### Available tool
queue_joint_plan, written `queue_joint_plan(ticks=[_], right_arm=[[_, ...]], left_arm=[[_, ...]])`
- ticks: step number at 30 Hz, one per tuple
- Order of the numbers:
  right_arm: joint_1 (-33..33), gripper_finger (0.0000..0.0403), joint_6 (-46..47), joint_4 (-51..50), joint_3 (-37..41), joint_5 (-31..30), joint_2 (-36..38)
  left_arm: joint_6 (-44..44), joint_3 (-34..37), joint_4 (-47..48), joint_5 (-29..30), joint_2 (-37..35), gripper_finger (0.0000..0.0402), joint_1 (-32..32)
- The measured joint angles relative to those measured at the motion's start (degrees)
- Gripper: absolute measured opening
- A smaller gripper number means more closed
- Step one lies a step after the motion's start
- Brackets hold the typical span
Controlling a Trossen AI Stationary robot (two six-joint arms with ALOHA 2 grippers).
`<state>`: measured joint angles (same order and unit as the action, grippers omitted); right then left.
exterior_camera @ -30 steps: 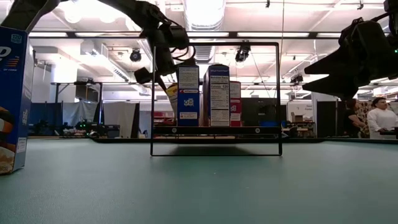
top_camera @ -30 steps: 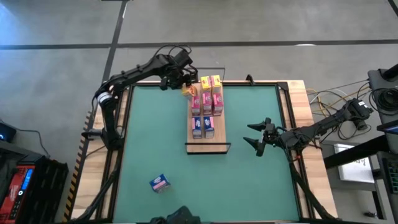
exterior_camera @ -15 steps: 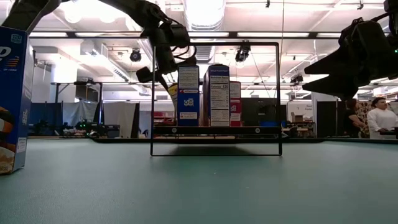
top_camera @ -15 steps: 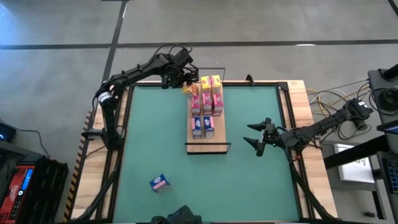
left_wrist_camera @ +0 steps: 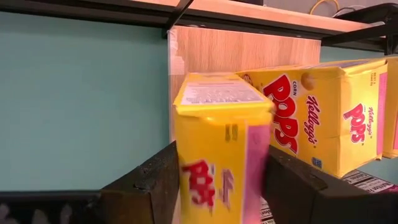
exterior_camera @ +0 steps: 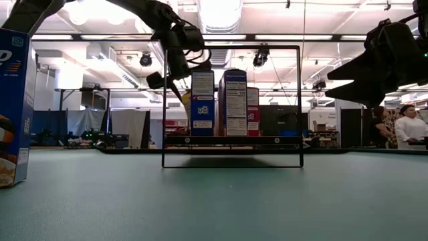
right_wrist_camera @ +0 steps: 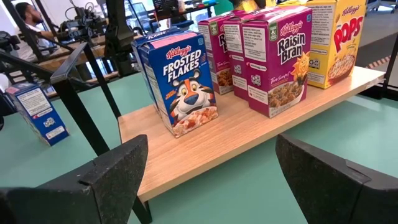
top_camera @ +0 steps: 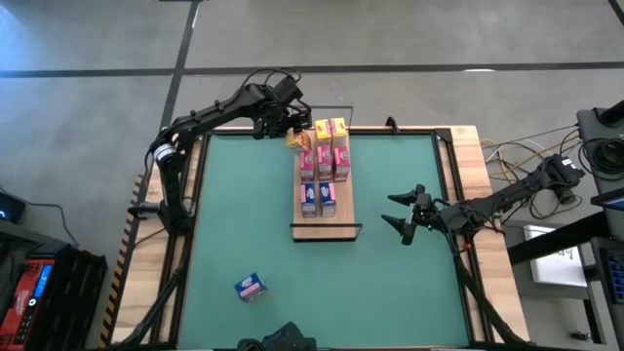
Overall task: Stack cereal on shelf
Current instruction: Put the yellow cereal box on the shelf aligned with the other yellow cereal boxes
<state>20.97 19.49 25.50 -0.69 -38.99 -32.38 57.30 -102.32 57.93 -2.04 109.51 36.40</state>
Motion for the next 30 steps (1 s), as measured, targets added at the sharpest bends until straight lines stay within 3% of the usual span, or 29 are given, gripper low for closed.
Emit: queue_joint_plan(ticks=[12,30], right_arm=[[-0.01,0.0341,0.0,0.02,0.0,0.0,0.0],[-0.01,0.0341,0.0,0.01,0.0,0.0,0.0]], left_arm=[[0.21,0.04,-1.08,-0.47,0.0,0.0217,0.0],[2.45,0.11,-2.87,-1.16,0.0,0.022,-1.75]])
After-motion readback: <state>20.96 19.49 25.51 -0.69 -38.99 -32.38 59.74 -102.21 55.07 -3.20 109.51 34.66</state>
